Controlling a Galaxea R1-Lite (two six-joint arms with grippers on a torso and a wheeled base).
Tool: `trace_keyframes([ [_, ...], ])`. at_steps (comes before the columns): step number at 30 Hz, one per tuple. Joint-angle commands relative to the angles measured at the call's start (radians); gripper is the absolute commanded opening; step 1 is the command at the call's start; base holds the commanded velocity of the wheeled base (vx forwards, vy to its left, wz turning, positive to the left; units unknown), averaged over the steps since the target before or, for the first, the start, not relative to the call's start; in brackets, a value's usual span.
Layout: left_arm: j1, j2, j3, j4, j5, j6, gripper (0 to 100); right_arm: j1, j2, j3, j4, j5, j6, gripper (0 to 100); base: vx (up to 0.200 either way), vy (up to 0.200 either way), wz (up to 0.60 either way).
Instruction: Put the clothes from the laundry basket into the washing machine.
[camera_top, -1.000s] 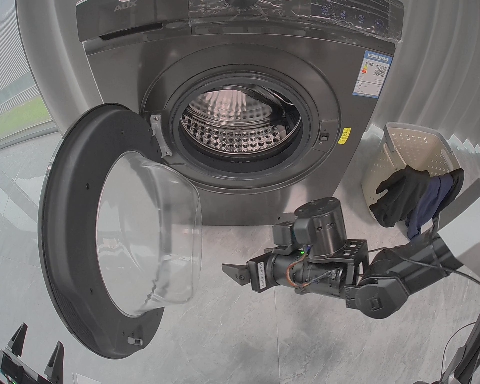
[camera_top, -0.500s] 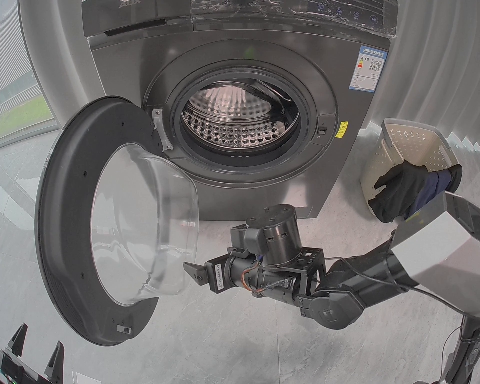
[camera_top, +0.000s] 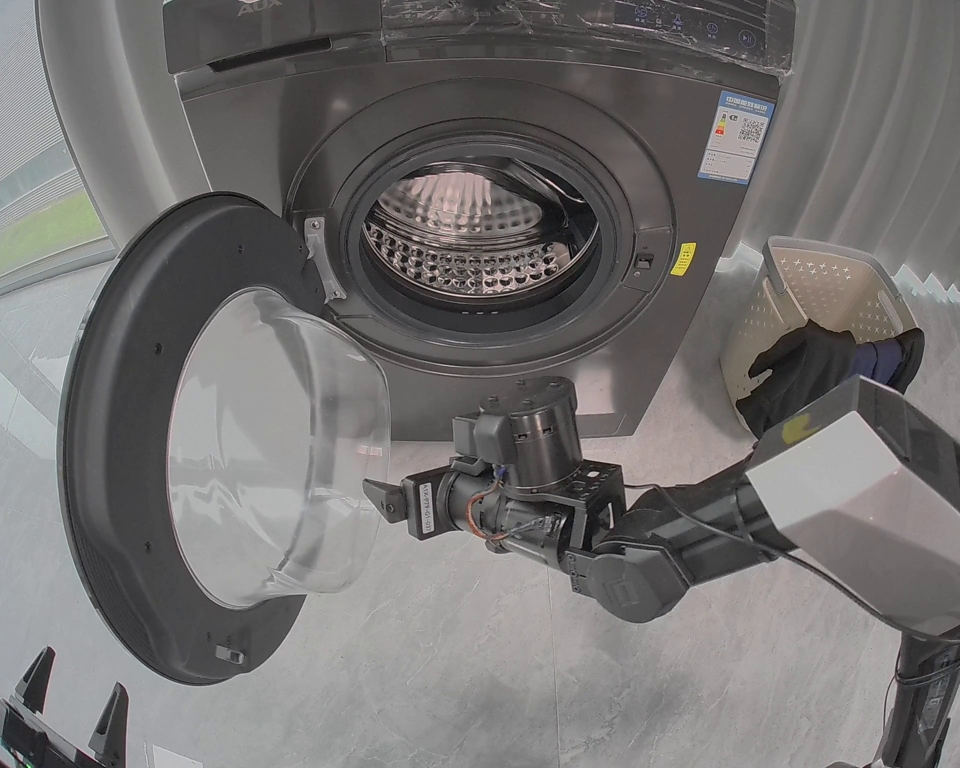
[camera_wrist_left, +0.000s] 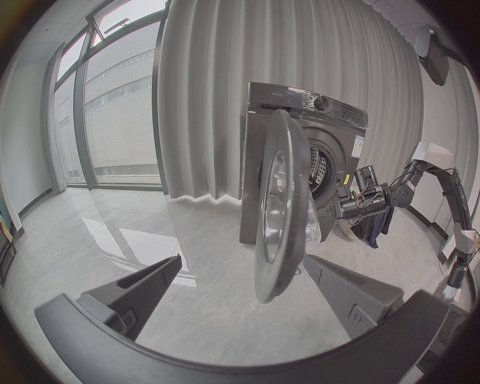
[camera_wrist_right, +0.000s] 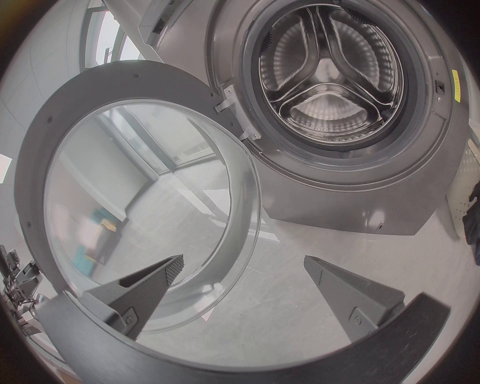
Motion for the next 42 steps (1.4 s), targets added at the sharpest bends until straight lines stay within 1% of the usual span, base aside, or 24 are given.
trace_keyframes([
  [1, 0.000, -0.017, 0.016, 0.000, 0.001, 0.000, 100, 0.041, 0.085, -0.093, -0.010, 0.001, 0.000, 100, 0.000, 0.000, 0.00],
  [5, 0.000, -0.017, 0.016, 0.000, 0.001, 0.000, 100, 0.050, 0.096, -0.136, -0.010, 0.000, 0.003, 100, 0.000, 0.000, 0.00],
  [12, 0.000, -0.017, 0.016, 0.000, 0.001, 0.001, 100, 0.035, 0.090, -0.159, -0.005, 0.001, 0.002, 100, 0.000, 0.000, 0.00],
  [17, 0.000, -0.017, 0.016, 0.000, 0.001, 0.000, 100, 0.047, 0.111, -0.207, -0.001, 0.000, 0.000, 100, 0.000, 0.000, 0.00],
  [18, 0.000, -0.017, 0.016, 0.000, 0.001, 0.000, 100, 0.052, 0.142, -0.241, -0.001, -0.002, 0.000, 100, 0.000, 0.000, 0.00],
  [19, 0.000, -0.017, 0.016, 0.000, 0.001, 0.000, 100, 0.055, 0.156, -0.254, -0.001, -0.006, 0.000, 100, 0.000, 0.000, 0.00],
  [21, 0.000, -0.017, 0.016, 0.000, 0.001, 0.000, 100, 0.061, 0.177, -0.273, -0.008, -0.034, -0.003, 100, 0.000, 0.000, 0.00],
  [24, 0.000, -0.017, 0.016, 0.000, 0.001, 0.000, 100, 0.058, 0.159, -0.253, -0.004, -0.043, -0.003, 100, 0.000, 0.000, 0.00],
  [28, 0.000, -0.017, 0.016, 0.000, 0.001, 0.000, 100, 0.037, 0.032, -0.159, 0.001, -0.046, -0.007, 100, 0.000, 0.000, 0.00],
  [29, 0.000, -0.017, 0.016, 0.000, 0.001, 0.000, 100, 0.017, -0.039, -0.093, 0.001, -0.046, -0.009, 100, 0.000, 0.000, 0.00],
  [30, 0.000, -0.015, 0.016, 0.000, 0.001, 0.000, 100, 0.007, -0.073, -0.064, -0.001, -0.046, -0.012, 100, 0.000, 0.000, 0.00],
  [32, 0.000, -0.017, 0.016, 0.000, -0.001, 0.000, 100, -0.025, -0.221, 0.091, -0.011, -0.048, -0.047, 100, 0.000, 0.000, 0.00],
  [33, 0.000, -0.017, 0.016, 0.000, 0.001, 0.000, 100, -0.032, -0.261, 0.135, -0.014, -0.048, -0.057, 100, 0.000, 0.000, 0.00],
  [34, 0.000, -0.017, 0.016, 0.000, -0.001, 0.000, 100, -0.059, -0.366, 0.247, -0.014, -0.048, -0.075, 100, 0.000, 0.000, 0.00],
  [35, 0.000, -0.015, 0.016, 0.000, -0.001, 0.001, 100, -0.069, -0.410, 0.292, -0.016, -0.048, -0.081, 100, 0.000, 0.000, 0.00],
  [37, -0.002, -0.015, 0.016, 0.000, -0.001, 0.001, 100, -0.106, -0.574, 0.444, -0.014, -0.049, -0.095, 100, 0.000, 0.000, 0.00],
  [39, -0.002, -0.015, 0.016, 0.000, -0.001, 0.003, 100, -0.146, -0.711, 0.552, -0.013, -0.049, -0.101, 100, 0.000, 0.000, 0.00],
  [41, -0.002, -0.015, 0.016, 0.000, -0.001, 0.003, 100, -0.212, -0.855, 0.666, -0.008, -0.062, -0.109, 100, 0.000, 0.000, 0.00],
  [42, -0.002, -0.015, 0.016, 0.000, -0.001, 0.003, 100, -0.238, -0.903, 0.704, -0.008, -0.065, -0.119, 100, 0.000, 0.000, 0.00],
])
